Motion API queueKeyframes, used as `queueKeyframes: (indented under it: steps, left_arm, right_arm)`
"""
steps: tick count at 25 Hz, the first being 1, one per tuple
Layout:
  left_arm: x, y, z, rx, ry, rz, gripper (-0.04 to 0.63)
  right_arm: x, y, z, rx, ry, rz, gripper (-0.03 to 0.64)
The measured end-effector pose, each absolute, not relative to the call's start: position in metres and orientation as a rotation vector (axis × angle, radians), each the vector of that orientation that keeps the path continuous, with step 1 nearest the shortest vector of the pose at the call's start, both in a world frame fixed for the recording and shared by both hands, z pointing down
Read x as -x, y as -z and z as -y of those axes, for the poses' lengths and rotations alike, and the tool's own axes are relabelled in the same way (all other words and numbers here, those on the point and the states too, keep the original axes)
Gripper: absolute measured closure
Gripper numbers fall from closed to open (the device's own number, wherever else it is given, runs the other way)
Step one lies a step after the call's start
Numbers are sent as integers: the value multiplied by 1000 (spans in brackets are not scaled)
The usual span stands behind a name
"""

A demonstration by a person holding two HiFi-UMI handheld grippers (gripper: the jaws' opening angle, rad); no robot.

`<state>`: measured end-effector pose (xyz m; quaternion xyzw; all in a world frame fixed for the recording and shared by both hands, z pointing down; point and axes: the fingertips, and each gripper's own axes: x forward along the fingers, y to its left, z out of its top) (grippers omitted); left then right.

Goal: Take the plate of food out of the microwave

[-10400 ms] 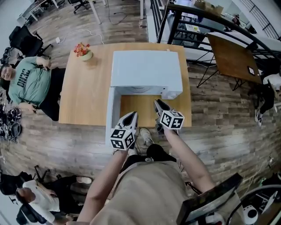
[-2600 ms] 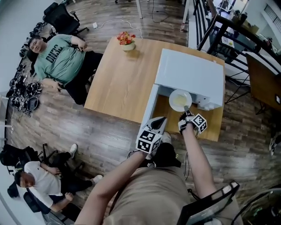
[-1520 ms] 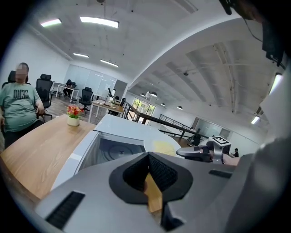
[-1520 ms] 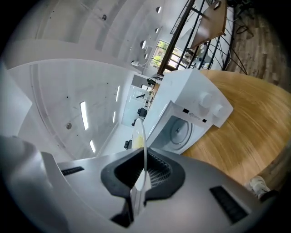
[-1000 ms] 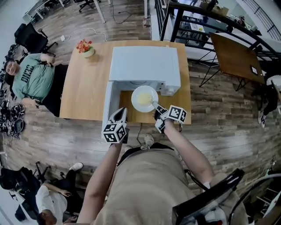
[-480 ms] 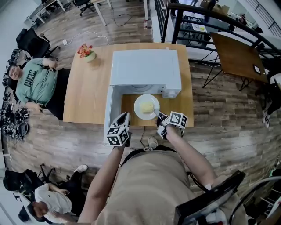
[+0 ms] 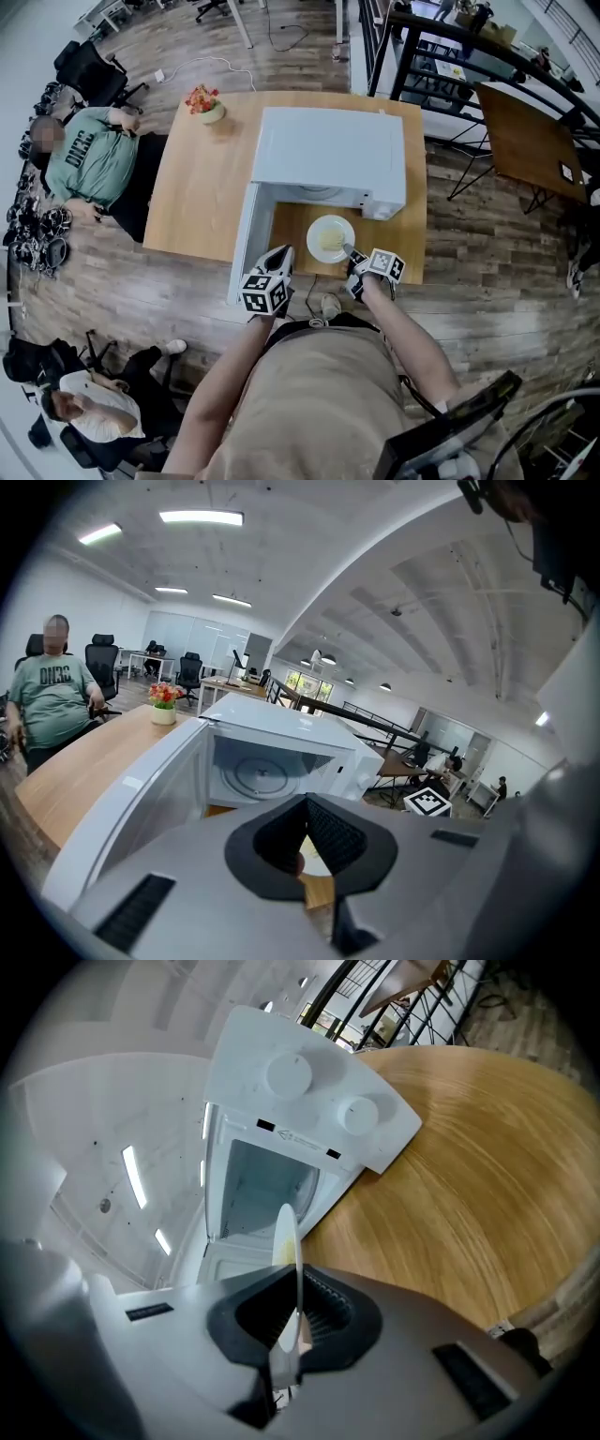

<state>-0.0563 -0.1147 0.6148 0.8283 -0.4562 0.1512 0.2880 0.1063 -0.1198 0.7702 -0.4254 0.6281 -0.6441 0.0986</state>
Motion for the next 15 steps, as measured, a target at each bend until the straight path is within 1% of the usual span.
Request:
queueKeyframes:
  steps: [8, 15]
  left_arm:
    - [60, -624, 111, -2188, -438, 1232, 591]
    - [68, -626, 107, -2155, -436, 1258, 591]
  right_arm:
    - [-108, -825, 129, 1309, 1989, -1850, 603]
    - [-105, -856, 134, 1329, 2054, -1805, 601]
